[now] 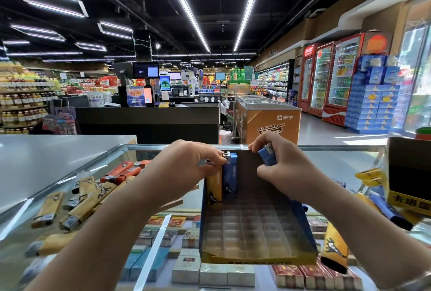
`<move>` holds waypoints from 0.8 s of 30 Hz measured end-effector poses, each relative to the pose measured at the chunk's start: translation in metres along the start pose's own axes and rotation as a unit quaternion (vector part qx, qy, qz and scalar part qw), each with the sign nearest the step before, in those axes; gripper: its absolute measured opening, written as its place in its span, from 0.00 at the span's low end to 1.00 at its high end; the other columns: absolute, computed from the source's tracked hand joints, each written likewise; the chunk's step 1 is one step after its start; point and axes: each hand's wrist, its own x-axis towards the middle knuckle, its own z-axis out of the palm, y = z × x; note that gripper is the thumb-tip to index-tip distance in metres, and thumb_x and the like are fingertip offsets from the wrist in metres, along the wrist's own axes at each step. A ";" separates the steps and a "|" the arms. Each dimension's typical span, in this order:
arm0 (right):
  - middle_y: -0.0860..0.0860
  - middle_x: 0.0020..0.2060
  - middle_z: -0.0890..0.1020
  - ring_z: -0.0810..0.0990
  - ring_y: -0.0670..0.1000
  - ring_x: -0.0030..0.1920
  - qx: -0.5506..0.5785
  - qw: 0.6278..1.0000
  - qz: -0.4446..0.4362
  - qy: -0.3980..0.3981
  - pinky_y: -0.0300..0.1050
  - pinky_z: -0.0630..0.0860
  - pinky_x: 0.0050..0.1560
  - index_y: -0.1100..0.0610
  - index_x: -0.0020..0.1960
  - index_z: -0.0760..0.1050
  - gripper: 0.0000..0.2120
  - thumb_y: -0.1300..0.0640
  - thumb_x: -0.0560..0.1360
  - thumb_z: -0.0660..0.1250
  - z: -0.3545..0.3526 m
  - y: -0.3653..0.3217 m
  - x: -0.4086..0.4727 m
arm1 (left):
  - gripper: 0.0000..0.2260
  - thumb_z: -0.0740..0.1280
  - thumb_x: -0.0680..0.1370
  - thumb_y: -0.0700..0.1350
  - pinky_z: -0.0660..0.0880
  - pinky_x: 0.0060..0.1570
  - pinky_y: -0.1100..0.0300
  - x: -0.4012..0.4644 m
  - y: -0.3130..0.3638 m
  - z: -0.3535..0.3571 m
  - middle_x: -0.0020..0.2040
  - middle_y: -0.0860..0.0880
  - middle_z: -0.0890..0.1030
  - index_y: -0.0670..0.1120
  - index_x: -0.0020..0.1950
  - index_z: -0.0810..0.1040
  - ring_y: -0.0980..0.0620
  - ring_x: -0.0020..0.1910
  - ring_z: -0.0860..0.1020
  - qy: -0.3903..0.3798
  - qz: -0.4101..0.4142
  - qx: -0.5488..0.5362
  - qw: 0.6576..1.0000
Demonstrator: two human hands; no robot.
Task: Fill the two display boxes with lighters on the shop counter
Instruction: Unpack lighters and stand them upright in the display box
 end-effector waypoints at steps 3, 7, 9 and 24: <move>0.55 0.48 0.77 0.75 0.49 0.37 0.004 1.000 0.004 0.010 0.34 0.72 0.31 0.46 0.43 0.67 0.16 0.65 0.69 0.65 0.001 -0.002 0.000 | 0.13 0.71 0.72 0.42 0.76 0.51 0.68 -0.001 -0.004 0.001 0.51 0.65 0.77 0.56 0.54 0.80 0.64 0.52 0.77 -0.010 -0.021 -0.046 0.999; 0.51 0.47 0.78 0.76 0.49 0.39 0.048 0.999 -0.017 0.021 0.39 0.73 0.34 0.46 0.46 0.67 0.16 0.66 0.69 0.65 -0.001 -0.012 -0.002 | 0.13 0.68 0.71 0.54 0.71 0.51 0.73 0.000 0.005 0.004 0.53 0.67 0.77 0.65 0.55 0.74 0.69 0.52 0.75 0.027 0.018 -0.064 0.997; 0.48 0.40 0.75 0.72 0.44 0.29 0.080 0.996 -0.035 -0.015 0.36 0.67 0.26 0.47 0.50 0.66 0.18 0.68 0.69 0.65 0.000 -0.018 -0.005 | 0.11 0.65 0.70 0.59 0.72 0.51 0.70 0.000 0.013 0.005 0.49 0.65 0.80 0.66 0.52 0.76 0.66 0.52 0.76 0.055 0.034 -0.121 0.991; 0.55 0.43 0.71 0.72 0.45 0.33 0.310 0.918 0.037 -0.244 0.35 0.67 0.27 0.47 0.58 0.65 0.30 0.69 0.60 0.60 0.001 -0.027 -0.007 | 0.07 0.70 0.71 0.43 0.71 0.44 0.74 -0.003 0.027 0.010 0.47 0.58 0.77 0.52 0.48 0.79 0.63 0.47 0.76 0.025 0.104 -0.178 0.978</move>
